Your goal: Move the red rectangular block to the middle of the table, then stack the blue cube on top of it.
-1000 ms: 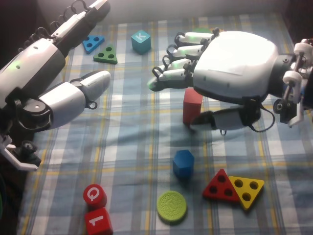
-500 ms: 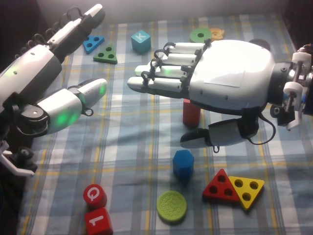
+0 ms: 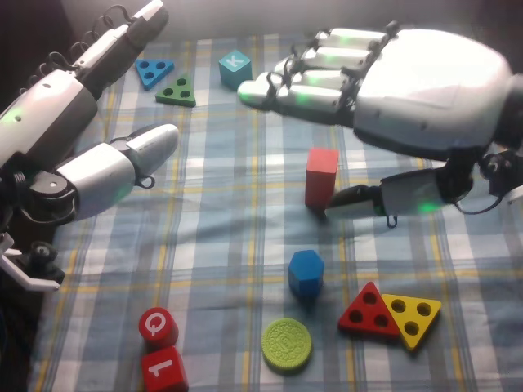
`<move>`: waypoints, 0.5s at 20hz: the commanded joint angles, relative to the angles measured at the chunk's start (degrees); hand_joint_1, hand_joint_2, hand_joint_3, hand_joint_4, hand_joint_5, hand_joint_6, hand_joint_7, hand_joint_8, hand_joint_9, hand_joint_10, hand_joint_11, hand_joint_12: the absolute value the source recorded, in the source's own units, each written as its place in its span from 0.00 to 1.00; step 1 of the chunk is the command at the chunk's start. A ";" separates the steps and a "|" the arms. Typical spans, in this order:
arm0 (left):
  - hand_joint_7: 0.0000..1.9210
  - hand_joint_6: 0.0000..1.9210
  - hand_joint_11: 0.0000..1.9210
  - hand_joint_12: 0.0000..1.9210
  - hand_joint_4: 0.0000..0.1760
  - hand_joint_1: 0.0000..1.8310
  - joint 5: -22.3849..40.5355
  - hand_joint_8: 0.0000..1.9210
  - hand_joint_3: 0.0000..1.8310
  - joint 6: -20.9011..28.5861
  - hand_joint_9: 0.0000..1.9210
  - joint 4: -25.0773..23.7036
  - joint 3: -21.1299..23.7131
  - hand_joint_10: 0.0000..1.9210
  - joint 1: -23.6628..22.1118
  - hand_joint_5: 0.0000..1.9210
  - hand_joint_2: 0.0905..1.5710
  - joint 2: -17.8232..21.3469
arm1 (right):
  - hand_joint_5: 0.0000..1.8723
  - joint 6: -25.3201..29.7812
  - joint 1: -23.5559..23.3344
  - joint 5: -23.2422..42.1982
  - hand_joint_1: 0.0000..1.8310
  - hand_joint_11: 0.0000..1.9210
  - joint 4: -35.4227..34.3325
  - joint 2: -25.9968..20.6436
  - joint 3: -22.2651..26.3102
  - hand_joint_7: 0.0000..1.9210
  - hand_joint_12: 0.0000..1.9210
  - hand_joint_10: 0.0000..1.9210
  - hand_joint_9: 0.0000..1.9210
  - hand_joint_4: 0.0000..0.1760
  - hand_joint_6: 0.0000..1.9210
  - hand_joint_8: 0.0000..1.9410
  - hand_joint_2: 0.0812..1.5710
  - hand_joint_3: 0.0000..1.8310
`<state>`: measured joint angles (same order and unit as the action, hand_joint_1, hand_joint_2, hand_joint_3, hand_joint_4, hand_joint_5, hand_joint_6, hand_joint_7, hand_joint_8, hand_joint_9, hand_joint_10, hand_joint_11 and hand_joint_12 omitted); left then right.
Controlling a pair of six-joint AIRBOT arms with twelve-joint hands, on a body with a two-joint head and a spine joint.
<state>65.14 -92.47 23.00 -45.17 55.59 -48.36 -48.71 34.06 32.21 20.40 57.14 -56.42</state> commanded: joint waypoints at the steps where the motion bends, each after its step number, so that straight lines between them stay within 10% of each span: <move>1: 0.00 0.00 0.00 0.00 0.37 0.44 7.45 0.00 0.00 0.56 0.00 -1.55 0.09 0.00 -0.30 0.00 0.86 0.40 | 0.00 0.14 -0.02 8.22 0.38 0.00 -2.60 -0.56 0.07 0.01 0.70 0.03 0.00 0.01 0.00 0.00 0.66 0.00; 4: 0.00 0.00 0.00 0.00 0.36 0.42 7.49 0.00 0.00 0.71 0.00 -1.80 0.20 0.00 -0.29 0.00 0.83 0.42 | 0.00 0.14 1.21 9.21 0.38 0.00 -5.00 -3.29 0.62 0.00 0.74 0.00 0.00 0.48 0.00 0.00 0.68 0.00; 5: 0.00 0.00 0.00 0.00 0.39 0.42 7.63 0.00 0.00 0.74 0.00 -1.80 0.24 0.00 -0.29 0.00 0.83 0.44 | 0.00 0.14 1.48 9.41 0.36 0.00 -5.45 -4.34 0.99 0.00 0.56 0.00 0.00 0.07 0.00 0.00 0.69 0.00; 6: 0.00 0.00 0.00 0.00 0.35 0.42 7.86 0.00 0.00 0.84 0.00 -1.80 0.27 0.00 -0.27 0.01 0.82 0.49 | 0.00 0.14 1.83 9.63 0.35 0.00 -6.02 -5.23 1.44 0.00 0.18 0.00 0.00 0.13 0.00 0.00 0.69 0.00; 7: 0.00 0.00 0.00 0.00 0.35 0.41 7.94 0.00 0.00 0.86 0.00 -1.80 0.30 0.00 -0.24 0.01 0.82 0.55 | 0.00 0.14 2.25 9.84 0.36 0.00 -6.49 -5.80 1.62 0.00 0.04 0.00 0.00 0.34 0.00 0.00 0.69 0.00; 10: 0.00 0.00 0.00 0.00 0.30 0.38 8.00 0.00 0.00 0.94 0.00 -1.78 0.30 0.00 -0.21 0.01 0.83 0.59 | 0.00 0.14 3.19 10.20 0.35 0.00 -7.49 -6.52 1.74 0.00 0.00 0.00 0.00 0.15 0.00 0.00 0.69 0.00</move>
<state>66.06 -91.98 22.76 -44.86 55.90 -48.31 -48.69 37.91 35.40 14.04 50.65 -54.89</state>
